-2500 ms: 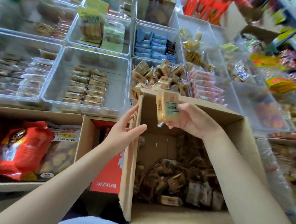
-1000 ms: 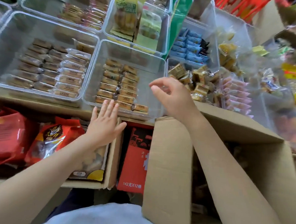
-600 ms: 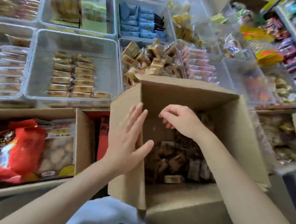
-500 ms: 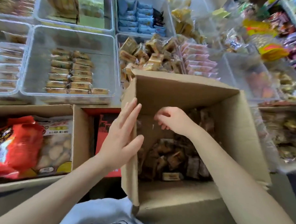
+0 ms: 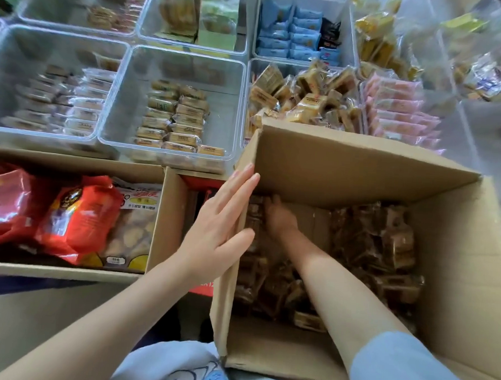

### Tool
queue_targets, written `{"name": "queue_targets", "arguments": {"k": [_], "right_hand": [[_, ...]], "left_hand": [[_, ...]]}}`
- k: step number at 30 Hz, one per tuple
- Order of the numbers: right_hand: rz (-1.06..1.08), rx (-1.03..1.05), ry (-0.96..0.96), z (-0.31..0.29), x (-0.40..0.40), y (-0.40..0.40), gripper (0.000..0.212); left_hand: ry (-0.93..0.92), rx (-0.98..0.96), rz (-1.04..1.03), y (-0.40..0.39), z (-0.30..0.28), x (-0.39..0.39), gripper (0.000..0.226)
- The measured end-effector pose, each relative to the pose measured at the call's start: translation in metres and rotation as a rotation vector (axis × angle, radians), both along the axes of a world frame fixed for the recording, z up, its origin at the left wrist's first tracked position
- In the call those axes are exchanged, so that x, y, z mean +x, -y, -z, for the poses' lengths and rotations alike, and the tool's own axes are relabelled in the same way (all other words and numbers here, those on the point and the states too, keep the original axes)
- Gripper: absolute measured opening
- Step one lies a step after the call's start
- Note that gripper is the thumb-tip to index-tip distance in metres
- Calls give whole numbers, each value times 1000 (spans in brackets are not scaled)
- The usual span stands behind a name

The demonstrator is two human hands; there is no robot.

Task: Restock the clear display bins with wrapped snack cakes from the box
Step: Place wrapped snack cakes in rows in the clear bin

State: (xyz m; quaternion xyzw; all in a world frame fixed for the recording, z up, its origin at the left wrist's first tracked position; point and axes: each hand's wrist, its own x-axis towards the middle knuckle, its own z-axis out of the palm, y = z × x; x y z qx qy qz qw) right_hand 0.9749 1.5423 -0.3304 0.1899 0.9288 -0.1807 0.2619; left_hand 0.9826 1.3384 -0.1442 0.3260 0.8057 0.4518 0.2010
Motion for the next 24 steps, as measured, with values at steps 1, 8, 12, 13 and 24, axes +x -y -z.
{"name": "queue_targets", "arguments": {"k": [1,8,12,13,24], "right_hand": [[-17,26,2,4,1,0,38],[91,-11,19,25,10,-28,48],[226,-180,12,34,14,-33,50],[245,-200,42,35,13,-30,50],[373,-460,-8,-131,26,-53,29]], "left_hand": [[7,-8,-5,0,0,0,75],[35,9,-13,-7,1,3,75],[31,-11,6,-5,0,1,75],[31,-19,9,-4,0,1,75],[53,17,80,-2,3,-3,77]]}}
